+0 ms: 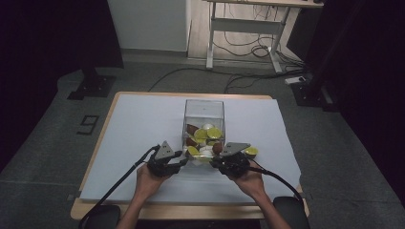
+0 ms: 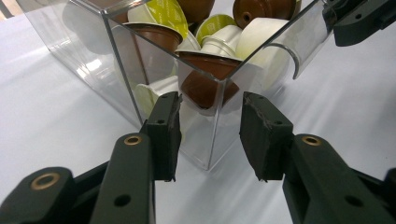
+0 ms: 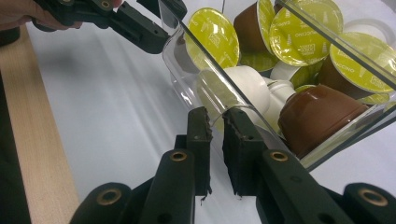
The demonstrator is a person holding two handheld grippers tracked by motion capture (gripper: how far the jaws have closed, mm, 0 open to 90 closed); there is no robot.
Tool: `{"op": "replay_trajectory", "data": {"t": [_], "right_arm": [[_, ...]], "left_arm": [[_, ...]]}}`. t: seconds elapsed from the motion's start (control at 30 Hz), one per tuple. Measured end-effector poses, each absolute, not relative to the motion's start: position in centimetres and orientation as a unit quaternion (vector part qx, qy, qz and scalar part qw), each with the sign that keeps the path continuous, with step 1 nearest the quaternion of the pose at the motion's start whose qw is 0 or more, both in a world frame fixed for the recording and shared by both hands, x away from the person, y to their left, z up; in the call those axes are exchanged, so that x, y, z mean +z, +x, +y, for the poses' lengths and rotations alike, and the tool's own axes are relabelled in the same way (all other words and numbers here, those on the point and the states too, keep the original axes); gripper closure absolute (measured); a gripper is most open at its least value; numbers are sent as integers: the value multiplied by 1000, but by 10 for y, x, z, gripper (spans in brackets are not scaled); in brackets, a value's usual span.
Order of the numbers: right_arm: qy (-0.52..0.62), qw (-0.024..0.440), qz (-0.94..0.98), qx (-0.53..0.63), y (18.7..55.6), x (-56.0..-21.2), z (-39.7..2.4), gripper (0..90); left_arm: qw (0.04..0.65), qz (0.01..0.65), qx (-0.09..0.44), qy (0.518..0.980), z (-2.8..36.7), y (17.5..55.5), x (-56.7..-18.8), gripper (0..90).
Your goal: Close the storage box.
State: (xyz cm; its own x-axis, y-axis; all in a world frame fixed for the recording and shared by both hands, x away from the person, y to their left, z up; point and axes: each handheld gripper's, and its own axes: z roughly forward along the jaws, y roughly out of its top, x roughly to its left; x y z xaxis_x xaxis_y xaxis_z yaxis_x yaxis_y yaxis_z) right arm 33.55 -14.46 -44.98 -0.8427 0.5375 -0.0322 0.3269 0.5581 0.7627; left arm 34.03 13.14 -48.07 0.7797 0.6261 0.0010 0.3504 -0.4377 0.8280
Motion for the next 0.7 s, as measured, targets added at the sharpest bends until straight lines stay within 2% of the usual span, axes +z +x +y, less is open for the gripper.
{"op": "replay_trajectory", "data": {"t": [0.47,0.7], "right_arm": [[258,146,868,399,338,-451,-142,798],[261,148,866,400,339,-451,-141,794]], "left_arm": [[425,287,148,846,132,342,-487,480],[414,281,143,854,130,342,-493,368]]}}
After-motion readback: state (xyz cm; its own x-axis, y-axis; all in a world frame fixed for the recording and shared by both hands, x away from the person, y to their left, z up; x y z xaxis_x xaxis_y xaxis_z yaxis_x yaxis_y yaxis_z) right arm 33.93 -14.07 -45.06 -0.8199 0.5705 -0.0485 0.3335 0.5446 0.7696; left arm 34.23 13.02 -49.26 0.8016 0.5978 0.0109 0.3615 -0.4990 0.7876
